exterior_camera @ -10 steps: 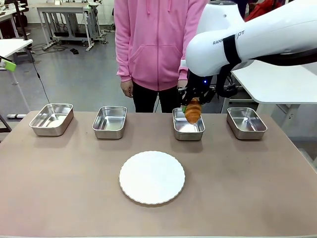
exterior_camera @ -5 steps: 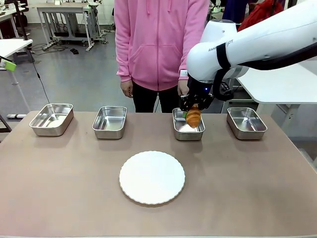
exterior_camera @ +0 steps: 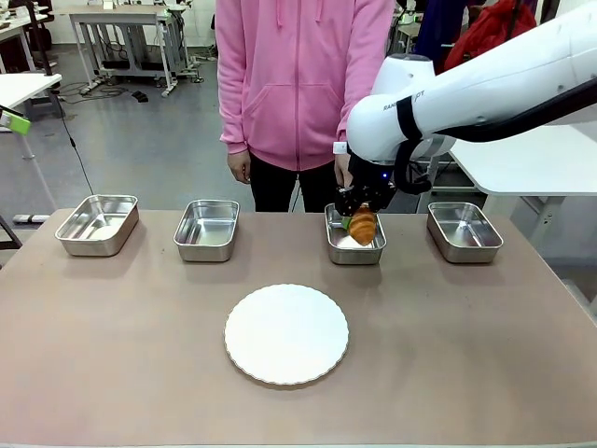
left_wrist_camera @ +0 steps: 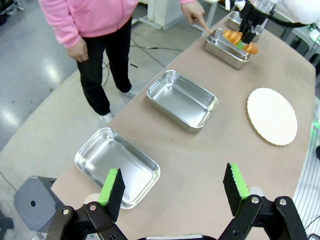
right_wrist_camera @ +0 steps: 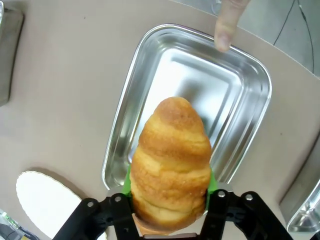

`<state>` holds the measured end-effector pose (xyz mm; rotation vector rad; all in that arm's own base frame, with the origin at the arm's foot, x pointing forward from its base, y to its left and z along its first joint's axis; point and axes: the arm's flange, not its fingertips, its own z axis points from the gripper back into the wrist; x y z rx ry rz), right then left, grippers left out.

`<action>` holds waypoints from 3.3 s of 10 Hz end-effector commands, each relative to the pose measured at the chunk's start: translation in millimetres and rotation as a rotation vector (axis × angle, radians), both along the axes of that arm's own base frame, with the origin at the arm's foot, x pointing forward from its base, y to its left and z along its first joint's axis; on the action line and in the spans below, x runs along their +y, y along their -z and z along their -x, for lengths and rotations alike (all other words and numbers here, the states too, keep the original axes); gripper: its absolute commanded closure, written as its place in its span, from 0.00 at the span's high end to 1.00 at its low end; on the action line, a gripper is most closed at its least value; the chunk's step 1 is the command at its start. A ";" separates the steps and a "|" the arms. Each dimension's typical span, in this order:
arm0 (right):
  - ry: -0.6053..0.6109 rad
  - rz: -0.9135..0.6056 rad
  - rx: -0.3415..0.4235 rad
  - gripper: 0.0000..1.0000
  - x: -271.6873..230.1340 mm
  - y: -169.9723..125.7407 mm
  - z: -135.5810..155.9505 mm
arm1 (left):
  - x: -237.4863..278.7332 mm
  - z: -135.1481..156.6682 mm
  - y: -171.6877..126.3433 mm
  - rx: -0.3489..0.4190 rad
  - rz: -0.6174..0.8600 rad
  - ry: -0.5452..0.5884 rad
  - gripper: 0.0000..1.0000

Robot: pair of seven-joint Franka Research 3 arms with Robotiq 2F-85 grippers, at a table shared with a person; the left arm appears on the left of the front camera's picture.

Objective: Place the bread in the container.
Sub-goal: Place the Butter Roll into the Airtight Container indicated by the human.

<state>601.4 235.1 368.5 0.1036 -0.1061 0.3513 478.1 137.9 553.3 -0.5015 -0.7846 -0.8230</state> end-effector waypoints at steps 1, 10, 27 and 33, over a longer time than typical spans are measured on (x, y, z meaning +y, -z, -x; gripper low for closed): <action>-0.041 -0.003 -0.042 1.00 -3.1 -0.3 -10.4 | -0.4 1.5 -1.1 -0.003 0.002 0.006 1.00; -0.026 -0.016 -0.082 1.00 3.6 -12.8 -11.6 | -0.4 1.5 -1.1 -0.003 0.002 0.006 1.00; 0.000 0.006 -0.377 1.00 -1.8 -84.7 190.3 | -0.4 1.5 -1.1 -0.003 0.002 0.006 1.00; -0.055 -0.042 -0.217 1.00 -27.8 -74.1 211.6 | -0.4 1.5 -1.1 -0.003 0.002 0.006 1.00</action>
